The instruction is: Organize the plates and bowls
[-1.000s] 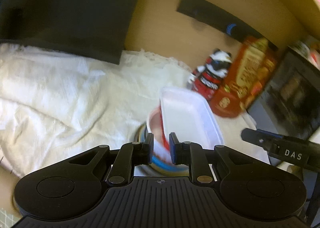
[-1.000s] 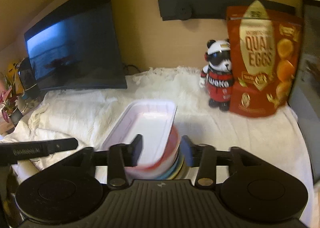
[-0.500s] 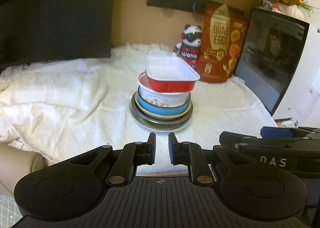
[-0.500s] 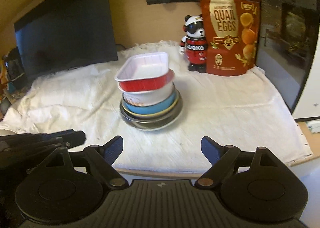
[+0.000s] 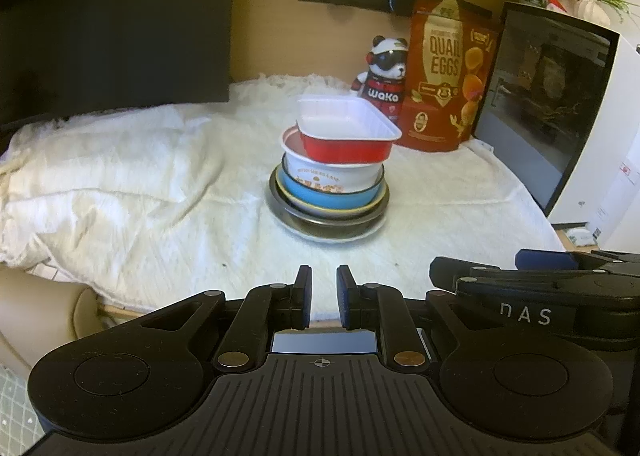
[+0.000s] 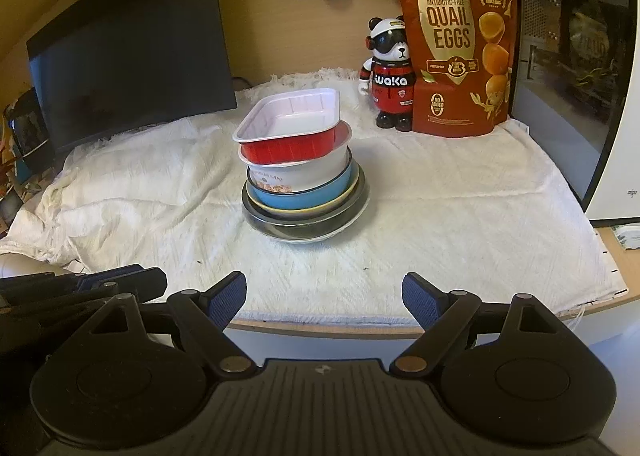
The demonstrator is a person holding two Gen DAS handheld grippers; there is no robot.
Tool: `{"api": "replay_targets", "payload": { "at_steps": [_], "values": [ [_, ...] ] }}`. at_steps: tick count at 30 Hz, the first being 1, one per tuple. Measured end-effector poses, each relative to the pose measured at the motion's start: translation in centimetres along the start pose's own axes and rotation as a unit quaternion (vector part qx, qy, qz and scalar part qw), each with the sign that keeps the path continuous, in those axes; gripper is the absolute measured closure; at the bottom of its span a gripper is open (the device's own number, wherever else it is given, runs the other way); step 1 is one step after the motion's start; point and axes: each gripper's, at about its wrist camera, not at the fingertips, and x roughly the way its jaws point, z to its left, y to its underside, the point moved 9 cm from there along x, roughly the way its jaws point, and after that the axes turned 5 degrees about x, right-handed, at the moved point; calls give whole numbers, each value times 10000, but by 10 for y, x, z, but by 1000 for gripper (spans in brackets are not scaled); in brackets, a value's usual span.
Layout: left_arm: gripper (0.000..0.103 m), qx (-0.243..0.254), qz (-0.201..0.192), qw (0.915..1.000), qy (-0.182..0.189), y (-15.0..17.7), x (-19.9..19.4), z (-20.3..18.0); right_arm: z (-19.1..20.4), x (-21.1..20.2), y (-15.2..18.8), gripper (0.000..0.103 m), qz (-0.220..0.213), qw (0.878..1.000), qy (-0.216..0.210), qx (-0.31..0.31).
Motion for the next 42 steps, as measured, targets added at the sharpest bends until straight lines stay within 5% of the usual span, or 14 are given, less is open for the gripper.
{"api": "replay_targets", "payload": {
  "at_steps": [42],
  "values": [
    [86,-25,-16,10000,62,-3,2,-3,-6,-1,1,17,27,10000,71,34]
  ]
}}
